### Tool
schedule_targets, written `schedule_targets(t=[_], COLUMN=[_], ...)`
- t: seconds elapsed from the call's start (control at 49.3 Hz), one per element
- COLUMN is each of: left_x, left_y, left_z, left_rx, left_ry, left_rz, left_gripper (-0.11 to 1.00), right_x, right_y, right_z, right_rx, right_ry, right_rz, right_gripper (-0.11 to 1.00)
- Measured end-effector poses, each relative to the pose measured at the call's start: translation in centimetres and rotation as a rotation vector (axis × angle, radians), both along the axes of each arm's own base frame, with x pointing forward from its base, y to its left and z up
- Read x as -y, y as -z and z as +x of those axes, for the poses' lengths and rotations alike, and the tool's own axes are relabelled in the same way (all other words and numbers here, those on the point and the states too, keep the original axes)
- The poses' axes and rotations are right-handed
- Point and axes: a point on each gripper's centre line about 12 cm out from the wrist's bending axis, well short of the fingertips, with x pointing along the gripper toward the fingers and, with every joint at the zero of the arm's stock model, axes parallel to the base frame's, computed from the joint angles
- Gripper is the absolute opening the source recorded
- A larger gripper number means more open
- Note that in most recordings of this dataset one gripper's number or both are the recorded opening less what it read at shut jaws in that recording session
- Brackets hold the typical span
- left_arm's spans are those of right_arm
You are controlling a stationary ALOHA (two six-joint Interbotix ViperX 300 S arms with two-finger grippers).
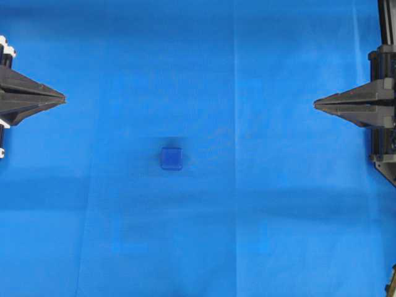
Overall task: Handover the blue block to the right arm after grasping it with the left arm, then place it in the designated position.
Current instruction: 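Open the left gripper and move it toward the blue cube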
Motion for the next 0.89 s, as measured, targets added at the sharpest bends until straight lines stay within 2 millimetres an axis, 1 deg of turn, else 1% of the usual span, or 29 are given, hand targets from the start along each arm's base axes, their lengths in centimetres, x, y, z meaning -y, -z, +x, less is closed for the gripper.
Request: schedule_targets(t=[0.101,0.324,0.608,0.649,0.689,0.73,0.811,0.892], left_x=[0.03,0.06,0.06,0.06,0.09,0.09,0.06,0.09], left_y=[0.24,0.30,0.35,0.35,0.27,0.35,0.35,0.35], left_z=[0.01,-0.01,-0.06,-0.06,-0.05,-0.06,-0.06,-0.06], left_rx=[-0.017,-0.023,-0.029,-0.029,-0.026,-0.029,-0.029,-0.029], left_ry=[0.003,0.004,0.004,0.004,0.006,0.006,0.004,0.005], left_rz=[-0.020,-0.014,-0.017,-0.018,-0.018,-0.017,-0.014,-0.009], left_gripper=[0.00,0.00,0.01,0.02,0.09,0.19,0.43,0.68], right_x=[0.09,0.20,0.20,0.20,0.20,0.20,0.21,0.22], right_y=[0.05,-0.39,-0.10,-0.03,0.01,0.03,-0.04,0.05], right_z=[0.06,0.47,0.48,0.48,0.49,0.49,0.49,0.49], right_rx=[-0.006,-0.028,-0.052,-0.058,-0.061,-0.063,-0.061,-0.064], right_ry=[0.005,0.010,0.010,0.010,0.010,0.010,0.010,0.010], right_rz=[0.000,-0.017,-0.015,-0.010,-0.006,-0.004,0.009,0.017], right_gripper=[-0.02,-0.02,-0.02,-0.01,0.02,0.08,0.28,0.53])
